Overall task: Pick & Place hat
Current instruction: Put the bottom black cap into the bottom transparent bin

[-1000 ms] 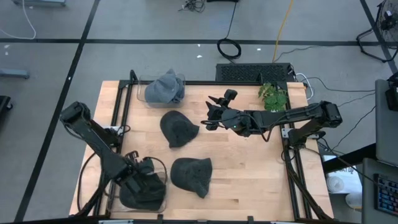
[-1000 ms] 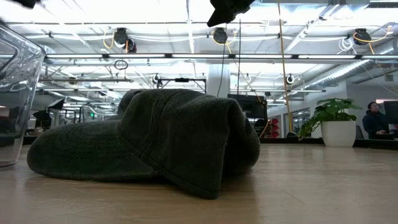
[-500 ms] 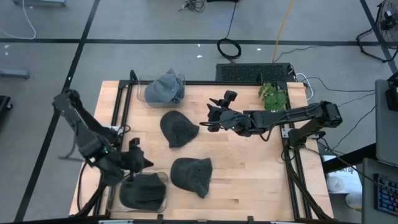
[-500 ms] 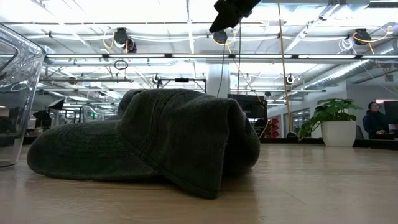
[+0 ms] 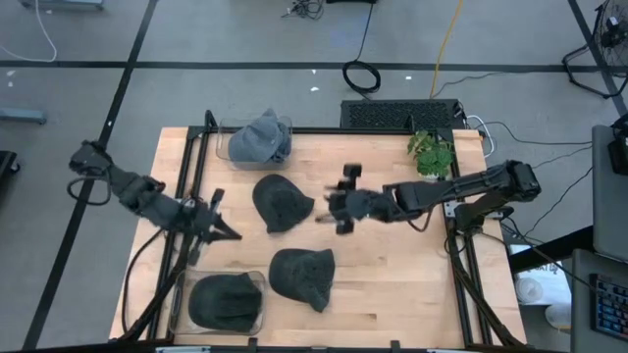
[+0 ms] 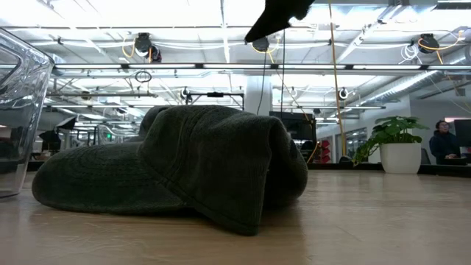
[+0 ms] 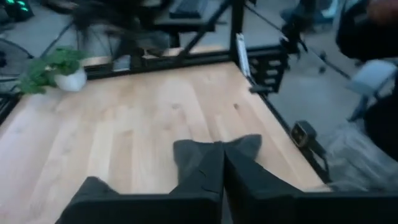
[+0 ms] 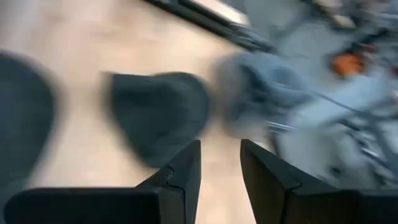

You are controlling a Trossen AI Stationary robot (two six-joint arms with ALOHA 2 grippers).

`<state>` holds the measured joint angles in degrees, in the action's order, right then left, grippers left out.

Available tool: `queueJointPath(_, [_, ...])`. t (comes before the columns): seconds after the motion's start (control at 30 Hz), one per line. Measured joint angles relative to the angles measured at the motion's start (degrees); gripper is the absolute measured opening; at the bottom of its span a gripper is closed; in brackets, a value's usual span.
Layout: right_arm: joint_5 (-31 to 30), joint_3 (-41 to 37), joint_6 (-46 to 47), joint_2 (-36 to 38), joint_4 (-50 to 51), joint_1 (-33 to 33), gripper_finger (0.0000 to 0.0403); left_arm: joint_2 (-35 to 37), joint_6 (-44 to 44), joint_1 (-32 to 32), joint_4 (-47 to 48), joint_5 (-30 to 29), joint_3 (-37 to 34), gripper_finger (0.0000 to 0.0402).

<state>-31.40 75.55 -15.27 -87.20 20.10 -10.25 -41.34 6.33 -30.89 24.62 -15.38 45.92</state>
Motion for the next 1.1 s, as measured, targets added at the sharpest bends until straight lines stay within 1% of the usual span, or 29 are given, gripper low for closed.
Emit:
queueJointPath(0.13, [9.68, 0.00, 4.32, 0.00, 2.22, -4.41, 0.0100, 7.51, -0.26, 5.03, -6.91, 4.86, -8.29, 0.0004])
queueJointPath(0.2, [14.42, 0.00, 8.44, 0.00, 2.48, -6.77, 0.0100, 10.93, -0.22, 6.87, -9.09, 5.30, -11.18, 0.0007])
queueJointPath(0.27, [18.09, -0.01, 13.11, 0.00, 2.83, -9.42, 0.0100, 13.95, -0.23, 8.25, -10.45, 4.30, -12.99, 0.0007])
queueJointPath(0.33, [19.47, -1.04, 16.64, -0.02, 0.56, -12.79, 0.0100, 16.27, -0.10, 9.25, -11.32, 2.55, -14.05, 0.0004])
queueJointPath(0.4, [19.39, -3.31, 17.64, -0.52, -3.23, -16.53, 0.0100, 18.02, 0.54, 9.85, -11.64, 0.68, -14.33, 0.0003])
queueJointPath(0.43, [19.02, -5.03, 17.53, -0.69, -5.59, -18.59, 0.0100, 18.50, 0.98, 10.07, -11.76, -0.12, -14.33, 0.0006])
queueJointPath(0.5, [15.87, -9.05, 17.28, -0.97, -10.84, -22.59, 0.0100, 19.08, 1.82, 10.33, -11.58, -1.43, -14.35, 0.0016])
queueJointPath(0.57, [11.11, -12.75, 17.14, -2.08, -18.34, -26.02, 0.0100, 19.44, 2.20, 10.35, -11.25, -1.69, -14.37, 0.0028])
queueJointPath(0.67, [2.49, -17.76, 17.22, -4.20, -24.68, -30.80, 0.0103, 19.18, 4.01, 10.33, -11.41, -1.69, -14.37, 0.0042])
queueJointPath(0.73, [-1.43, -19.30, 18.58, -7.03, -28.98, -32.28, 0.0115, 19.07, 4.91, 10.33, -11.38, -1.70, -14.37, 0.0049])
queueJointPath(0.8, [-4.59, -19.92, 20.31, -9.92, -30.56, -33.15, 0.0136, 18.90, 5.68, 10.30, -11.44, -1.70, -14.37, 0.0053])
queueJointPath(0.9, [-6.05, -19.28, 20.83, -15.55, -32.12, -33.07, 0.0176, 18.85, 6.04, 10.31, -11.34, -1.70, -14.37, 0.0055])
queueJointPath(1.0, [-9.33, -16.80, 16.85, -20.65, -31.04, -32.78, 0.0218, 18.86, 6.16, 10.31, -11.26, -1.70, -14.37, 0.0055])
queueJointPath(1.1, [-10.37, -14.42, 11.88, -24.79, -29.92, -31.64, 0.0249, 18.86, 6.16, 10.31, -11.28, -1.70, -14.37, 0.0056])
